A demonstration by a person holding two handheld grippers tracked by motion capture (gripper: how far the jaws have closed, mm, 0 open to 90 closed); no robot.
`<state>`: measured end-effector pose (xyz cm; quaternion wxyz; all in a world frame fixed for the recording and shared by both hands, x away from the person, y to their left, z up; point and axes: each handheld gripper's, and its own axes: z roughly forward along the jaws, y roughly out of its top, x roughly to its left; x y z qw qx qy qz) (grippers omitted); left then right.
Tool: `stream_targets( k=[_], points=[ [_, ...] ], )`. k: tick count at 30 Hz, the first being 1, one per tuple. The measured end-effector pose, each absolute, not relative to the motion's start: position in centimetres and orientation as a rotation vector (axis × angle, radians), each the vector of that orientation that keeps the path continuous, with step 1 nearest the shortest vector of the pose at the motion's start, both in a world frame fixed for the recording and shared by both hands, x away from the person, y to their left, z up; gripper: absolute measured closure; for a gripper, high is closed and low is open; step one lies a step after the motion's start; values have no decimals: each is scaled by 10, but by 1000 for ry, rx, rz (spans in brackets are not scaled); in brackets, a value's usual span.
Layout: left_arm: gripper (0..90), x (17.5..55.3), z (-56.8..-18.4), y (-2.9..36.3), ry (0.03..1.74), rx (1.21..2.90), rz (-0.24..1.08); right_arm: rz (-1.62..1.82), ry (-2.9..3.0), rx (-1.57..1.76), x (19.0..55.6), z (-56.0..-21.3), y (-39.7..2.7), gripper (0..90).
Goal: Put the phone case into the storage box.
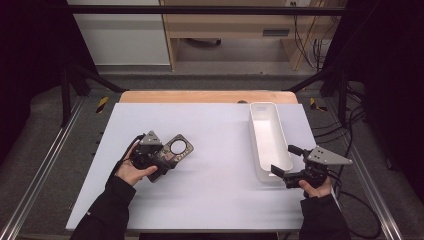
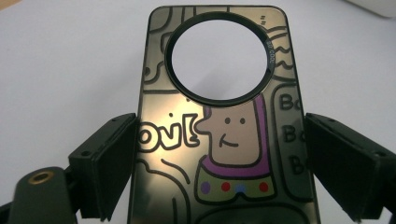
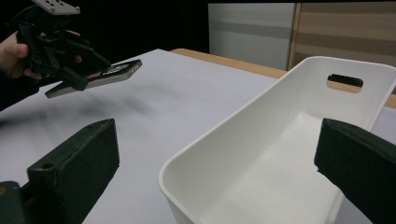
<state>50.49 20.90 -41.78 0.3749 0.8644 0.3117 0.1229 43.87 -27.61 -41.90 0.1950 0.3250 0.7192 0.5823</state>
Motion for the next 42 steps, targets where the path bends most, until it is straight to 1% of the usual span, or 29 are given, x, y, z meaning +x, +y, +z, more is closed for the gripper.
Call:
stream_targets(
  k=[27,42],
  points=[
    [117,478,-395,183,603,2235,249,1634,2143,795,436,-413,-255,4],
    [117,469,-391,171,537,2249,205,1630,2208,718,434,-410,-240,5]
  ],
)
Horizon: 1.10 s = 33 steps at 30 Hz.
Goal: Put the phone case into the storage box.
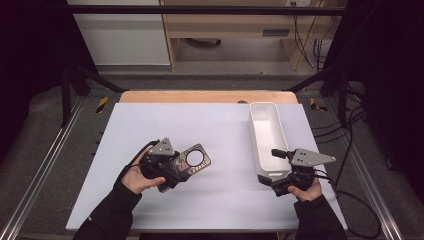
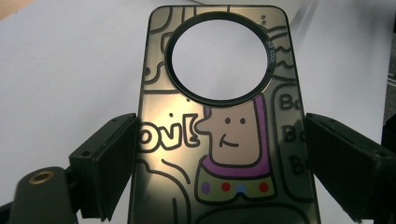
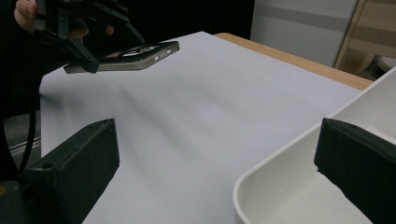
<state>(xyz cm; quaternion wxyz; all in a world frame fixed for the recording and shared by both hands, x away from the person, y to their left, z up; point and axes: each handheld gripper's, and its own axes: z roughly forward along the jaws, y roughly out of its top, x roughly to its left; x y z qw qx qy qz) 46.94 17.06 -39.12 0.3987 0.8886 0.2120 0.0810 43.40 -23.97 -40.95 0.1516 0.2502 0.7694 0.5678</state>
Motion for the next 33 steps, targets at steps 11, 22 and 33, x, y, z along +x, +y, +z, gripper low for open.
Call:
stream_targets(
  k=[11,22,33],
  points=[
    [118,462,-389,160,474,2264,164,1629,2275,660,432,-409,-224,8],
    [118,459,-392,151,437,2281,131,1638,2361,601,434,-411,-207,12],
    [117,452,-392,141,376,2289,95,1612,2448,528,435,-410,-194,18]
  ],
)
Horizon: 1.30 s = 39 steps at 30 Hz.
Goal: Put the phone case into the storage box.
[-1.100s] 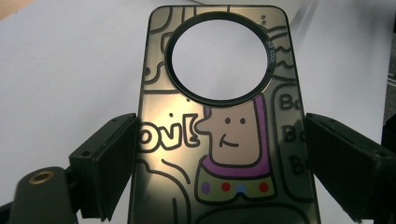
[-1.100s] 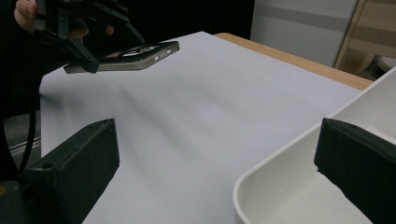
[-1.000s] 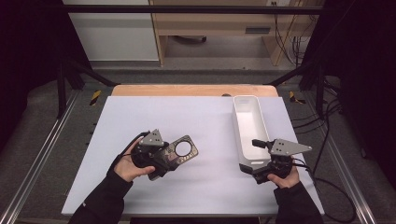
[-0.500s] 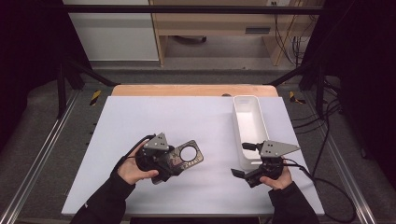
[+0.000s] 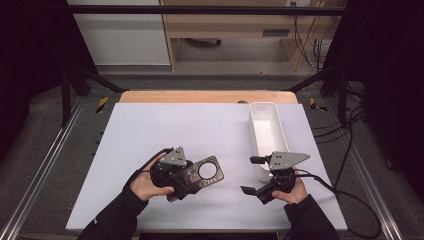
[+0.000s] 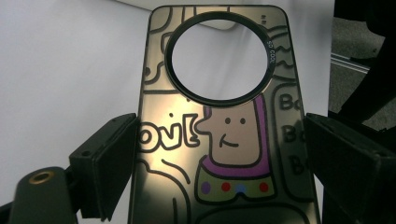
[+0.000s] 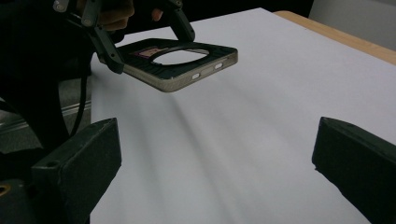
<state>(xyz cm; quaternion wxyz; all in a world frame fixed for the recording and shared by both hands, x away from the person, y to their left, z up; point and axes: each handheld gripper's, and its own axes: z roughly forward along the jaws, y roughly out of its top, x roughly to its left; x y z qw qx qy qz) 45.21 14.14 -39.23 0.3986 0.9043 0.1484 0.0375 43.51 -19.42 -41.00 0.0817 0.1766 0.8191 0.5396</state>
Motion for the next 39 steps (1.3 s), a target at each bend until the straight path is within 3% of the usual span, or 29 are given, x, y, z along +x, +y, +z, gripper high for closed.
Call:
stream_targets(
  k=[39],
  points=[
    [117,443,-392,129,235,2270,0,1655,2583,348,436,-408,-164,37]
  ],
)
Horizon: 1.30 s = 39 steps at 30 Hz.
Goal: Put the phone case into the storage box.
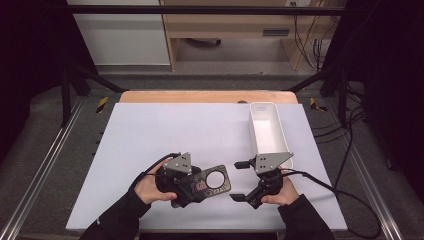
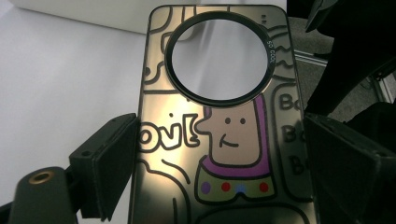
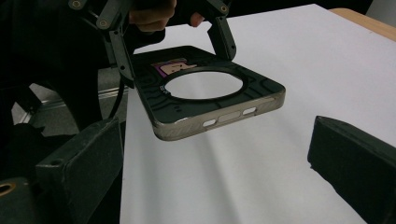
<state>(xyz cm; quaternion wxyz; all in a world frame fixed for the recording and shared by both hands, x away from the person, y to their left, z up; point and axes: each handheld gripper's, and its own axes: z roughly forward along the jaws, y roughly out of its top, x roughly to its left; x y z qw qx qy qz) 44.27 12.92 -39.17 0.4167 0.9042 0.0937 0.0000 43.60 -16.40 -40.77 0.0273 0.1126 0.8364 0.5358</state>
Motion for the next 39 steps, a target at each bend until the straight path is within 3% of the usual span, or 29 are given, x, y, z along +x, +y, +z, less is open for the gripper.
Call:
stream_targets(
  k=[39],
  points=[
    [117,434,-397,111,116,2267,-76,1679,2692,240,433,-417,-146,62]
  ],
)
